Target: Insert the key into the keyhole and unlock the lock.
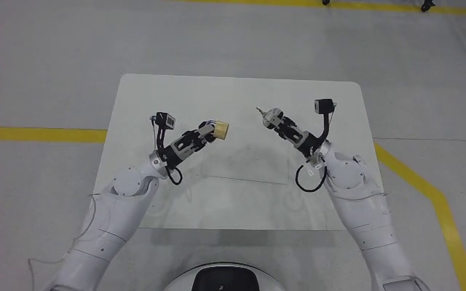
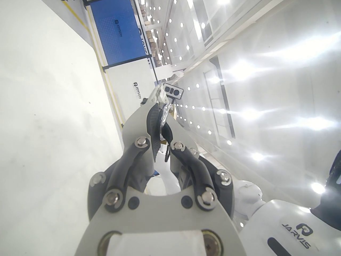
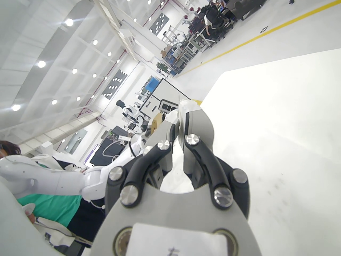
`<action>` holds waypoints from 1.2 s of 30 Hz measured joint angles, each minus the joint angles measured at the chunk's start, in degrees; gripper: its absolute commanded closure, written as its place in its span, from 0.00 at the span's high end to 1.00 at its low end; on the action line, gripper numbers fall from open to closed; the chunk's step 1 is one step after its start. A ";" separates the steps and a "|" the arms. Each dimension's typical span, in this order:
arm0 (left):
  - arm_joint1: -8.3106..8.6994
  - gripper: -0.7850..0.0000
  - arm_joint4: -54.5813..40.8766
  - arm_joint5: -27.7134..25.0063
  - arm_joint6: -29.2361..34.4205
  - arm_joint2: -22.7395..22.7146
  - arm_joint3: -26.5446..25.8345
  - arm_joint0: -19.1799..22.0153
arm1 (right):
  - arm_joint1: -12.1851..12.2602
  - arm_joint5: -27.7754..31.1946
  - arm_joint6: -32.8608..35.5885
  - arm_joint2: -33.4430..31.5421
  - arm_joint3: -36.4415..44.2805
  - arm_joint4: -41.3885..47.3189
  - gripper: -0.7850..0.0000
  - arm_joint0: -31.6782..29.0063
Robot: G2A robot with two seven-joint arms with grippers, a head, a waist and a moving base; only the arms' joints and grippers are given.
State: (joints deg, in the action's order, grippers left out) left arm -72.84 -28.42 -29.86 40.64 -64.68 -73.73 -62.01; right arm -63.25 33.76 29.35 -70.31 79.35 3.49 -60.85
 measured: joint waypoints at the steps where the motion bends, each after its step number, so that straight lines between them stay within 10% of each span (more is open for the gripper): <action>1: -0.10 0.00 -0.95 -0.20 0.52 0.19 0.11 0.14 | -0.17 -0.09 -0.42 0.41 -0.70 0.26 0.00 0.57; 36: -1.88 0.00 -4.43 2.65 3.42 3.44 5.64 2.75 | -2.51 3.92 16.40 9.23 0.00 10.35 0.00 5.11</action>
State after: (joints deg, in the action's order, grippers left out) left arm -74.72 -32.85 -27.22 44.06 -61.24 -68.09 -59.25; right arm -65.76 37.68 45.74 -61.08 79.36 13.84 -55.74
